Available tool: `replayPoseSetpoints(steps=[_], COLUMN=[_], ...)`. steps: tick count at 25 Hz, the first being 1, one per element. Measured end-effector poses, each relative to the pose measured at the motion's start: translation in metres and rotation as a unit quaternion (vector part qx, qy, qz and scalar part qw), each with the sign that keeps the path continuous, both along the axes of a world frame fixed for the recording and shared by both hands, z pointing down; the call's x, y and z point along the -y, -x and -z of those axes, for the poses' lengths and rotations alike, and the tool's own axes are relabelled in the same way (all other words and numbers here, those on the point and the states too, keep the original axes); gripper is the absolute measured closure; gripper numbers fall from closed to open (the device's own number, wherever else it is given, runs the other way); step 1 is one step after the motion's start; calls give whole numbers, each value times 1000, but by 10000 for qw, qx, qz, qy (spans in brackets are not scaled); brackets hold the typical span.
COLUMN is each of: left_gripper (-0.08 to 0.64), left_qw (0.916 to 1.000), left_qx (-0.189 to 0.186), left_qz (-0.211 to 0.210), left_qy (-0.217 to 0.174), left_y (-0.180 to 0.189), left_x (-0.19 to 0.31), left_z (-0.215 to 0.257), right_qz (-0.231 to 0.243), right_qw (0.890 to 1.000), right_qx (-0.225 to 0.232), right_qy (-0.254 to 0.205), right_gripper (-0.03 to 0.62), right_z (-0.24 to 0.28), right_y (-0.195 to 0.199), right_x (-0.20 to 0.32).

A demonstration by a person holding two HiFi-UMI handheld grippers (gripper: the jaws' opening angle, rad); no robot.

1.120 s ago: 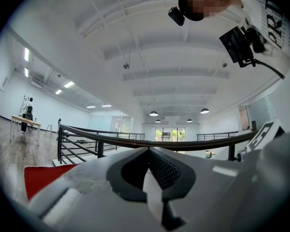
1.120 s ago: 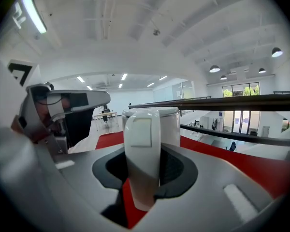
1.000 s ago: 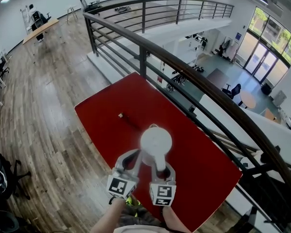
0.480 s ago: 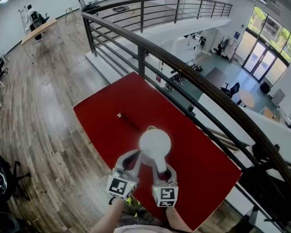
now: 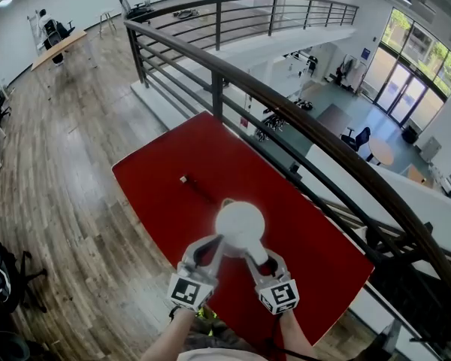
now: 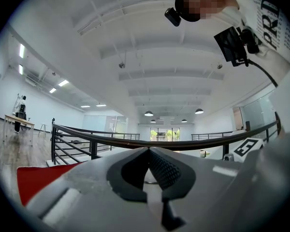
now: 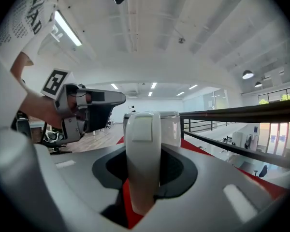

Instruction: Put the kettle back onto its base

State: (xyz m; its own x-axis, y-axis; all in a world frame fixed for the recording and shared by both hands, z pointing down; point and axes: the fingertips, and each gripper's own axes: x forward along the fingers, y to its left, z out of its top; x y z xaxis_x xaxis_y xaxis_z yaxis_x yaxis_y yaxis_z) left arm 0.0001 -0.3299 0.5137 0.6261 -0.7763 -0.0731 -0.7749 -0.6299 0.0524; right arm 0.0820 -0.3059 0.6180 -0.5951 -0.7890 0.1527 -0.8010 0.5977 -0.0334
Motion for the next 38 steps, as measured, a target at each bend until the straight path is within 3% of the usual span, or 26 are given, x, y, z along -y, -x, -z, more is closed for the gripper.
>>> replayPoseSetpoints(steps=[7, 23, 31, 32, 34, 38], left_gripper=[568, 568, 568, 568, 568, 568], left_qw=[9999, 9997, 9995, 9994, 9993, 9992], left_qx=[-137, -194, -187, -188, -204, -160], left_qz=[-71, -138, -166, -173, -168, -134], left_qy=[-10, -16, -208, -223, -266, -334], left_y=[-9, -13, -13, -13, -13, -9], left_x=[-1, 0, -1, -2, -4, -3], left_z=[8, 16, 37, 40, 46, 56], right_qz=[683, 106, -92, -112, -246, -444], right_qw=[9976, 9998, 9976, 9973, 9968, 9932], right_qx=[-135, -162, -518, -471, -254, -91], right_qy=[-3, 106, -439, -544, -717, -1069], right_gripper=[468, 419, 424, 440, 549, 549], right_z=[5, 10, 64, 73, 96, 138], right_y=[-8, -22, -19, -19, -23, -27], right_x=[6, -4, -3, -5, -8, -1])
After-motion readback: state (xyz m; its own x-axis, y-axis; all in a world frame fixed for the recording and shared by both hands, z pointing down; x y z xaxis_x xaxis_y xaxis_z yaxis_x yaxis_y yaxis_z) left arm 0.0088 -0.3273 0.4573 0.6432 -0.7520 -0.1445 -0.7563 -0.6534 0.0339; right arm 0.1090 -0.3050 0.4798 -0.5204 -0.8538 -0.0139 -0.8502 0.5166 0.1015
